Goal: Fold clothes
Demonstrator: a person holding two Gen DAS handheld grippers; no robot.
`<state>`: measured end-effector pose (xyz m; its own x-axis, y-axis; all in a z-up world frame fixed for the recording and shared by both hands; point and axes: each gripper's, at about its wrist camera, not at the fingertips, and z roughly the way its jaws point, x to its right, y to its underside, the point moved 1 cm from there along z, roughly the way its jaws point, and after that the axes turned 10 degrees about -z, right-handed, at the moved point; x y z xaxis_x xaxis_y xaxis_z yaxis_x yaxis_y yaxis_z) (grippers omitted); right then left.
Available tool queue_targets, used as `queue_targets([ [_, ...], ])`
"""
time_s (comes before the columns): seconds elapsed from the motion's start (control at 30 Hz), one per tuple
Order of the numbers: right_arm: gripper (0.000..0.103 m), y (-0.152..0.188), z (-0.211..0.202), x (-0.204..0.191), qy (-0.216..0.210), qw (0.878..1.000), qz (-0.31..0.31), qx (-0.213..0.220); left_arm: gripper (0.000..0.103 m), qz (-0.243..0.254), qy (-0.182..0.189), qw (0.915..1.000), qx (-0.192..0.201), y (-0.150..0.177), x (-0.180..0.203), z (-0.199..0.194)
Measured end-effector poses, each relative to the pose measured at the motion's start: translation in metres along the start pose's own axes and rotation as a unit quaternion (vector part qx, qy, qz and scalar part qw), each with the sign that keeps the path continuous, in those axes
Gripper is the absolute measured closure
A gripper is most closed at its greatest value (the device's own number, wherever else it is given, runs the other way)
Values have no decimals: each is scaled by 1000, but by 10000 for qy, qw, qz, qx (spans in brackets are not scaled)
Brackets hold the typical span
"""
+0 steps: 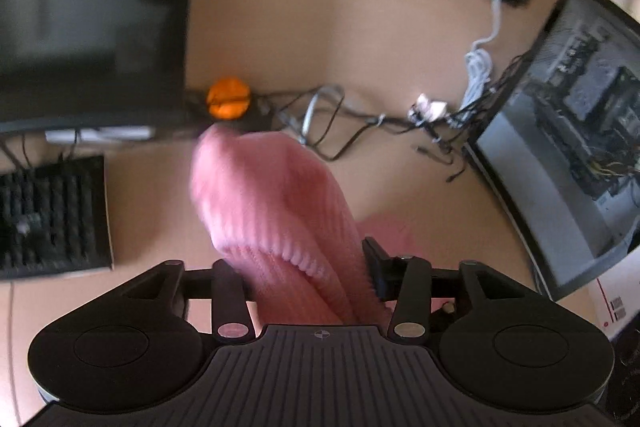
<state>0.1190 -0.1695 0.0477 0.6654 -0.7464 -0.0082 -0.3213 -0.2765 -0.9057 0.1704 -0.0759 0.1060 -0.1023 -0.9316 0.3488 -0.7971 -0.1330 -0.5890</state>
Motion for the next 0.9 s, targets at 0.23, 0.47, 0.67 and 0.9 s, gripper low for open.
queue_targets([
  [0.23,81,43,-19,50,417,9912,1195,-381,46,301,201,9986,-383,19,42,62],
  [0.47,80,98,-39,102,1220,9630,2250,-844,31,465,644,9954,-539,30,59,92],
  [0.67,77,113,-52,98,1321,9564,2401,-1012,28,706,223,9967,-326,29,47,91],
  [0.9,74,117,-26,125,1309,9558,2414,-1049,22,502,28,9986,-153,32,8,77],
])
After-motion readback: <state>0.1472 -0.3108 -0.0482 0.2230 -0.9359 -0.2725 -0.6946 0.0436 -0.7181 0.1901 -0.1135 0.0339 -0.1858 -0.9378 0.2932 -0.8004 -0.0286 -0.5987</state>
